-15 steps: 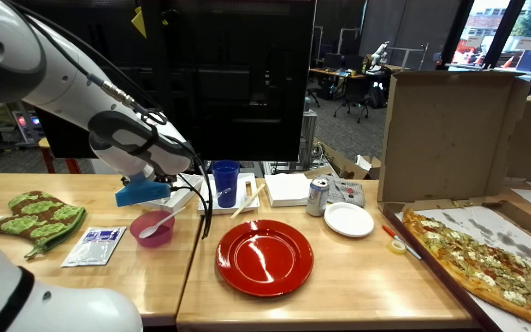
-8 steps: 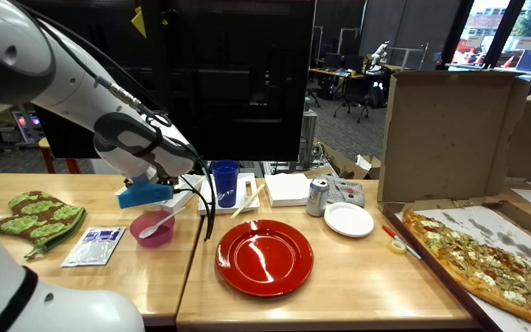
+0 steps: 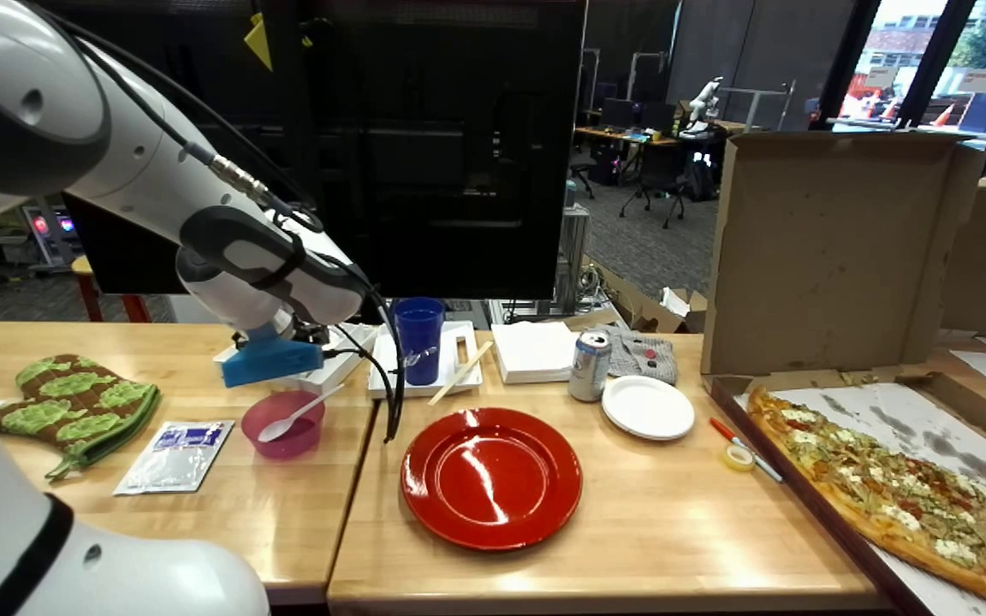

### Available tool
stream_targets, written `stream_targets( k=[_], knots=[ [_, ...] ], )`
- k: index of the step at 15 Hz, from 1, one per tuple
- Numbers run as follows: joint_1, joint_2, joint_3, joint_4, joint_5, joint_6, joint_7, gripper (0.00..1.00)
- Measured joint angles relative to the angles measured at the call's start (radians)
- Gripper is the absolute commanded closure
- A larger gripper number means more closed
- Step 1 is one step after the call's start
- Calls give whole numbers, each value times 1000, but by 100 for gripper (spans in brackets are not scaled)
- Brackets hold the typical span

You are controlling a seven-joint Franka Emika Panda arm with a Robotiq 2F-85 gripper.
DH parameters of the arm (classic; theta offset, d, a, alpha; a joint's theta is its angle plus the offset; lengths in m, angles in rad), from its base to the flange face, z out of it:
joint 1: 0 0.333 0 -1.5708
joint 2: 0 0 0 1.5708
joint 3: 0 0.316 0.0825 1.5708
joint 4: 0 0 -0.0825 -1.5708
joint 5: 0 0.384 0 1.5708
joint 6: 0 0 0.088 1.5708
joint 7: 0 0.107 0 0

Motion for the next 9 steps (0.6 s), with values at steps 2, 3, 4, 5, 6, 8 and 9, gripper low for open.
stream_targets(
  k=[2, 3, 4, 5, 6, 8, 9],
  knots=[
    [-2, -2, 3, 4, -11, 0, 8, 20],
    [-5, -3, 6, 7, -18, 0, 14, 20],
    [-9, -5, 10, 10, -23, 0, 17, 23],
    [-13, -5, 15, 14, -27, 0, 20, 22],
    [-19, -5, 22, 16, -31, 0, 22, 25],
    [-34, -5, 39, 25, -41, 0, 31, 26],
    [-42, -5, 48, 30, -45, 0, 35, 25]
  ],
)
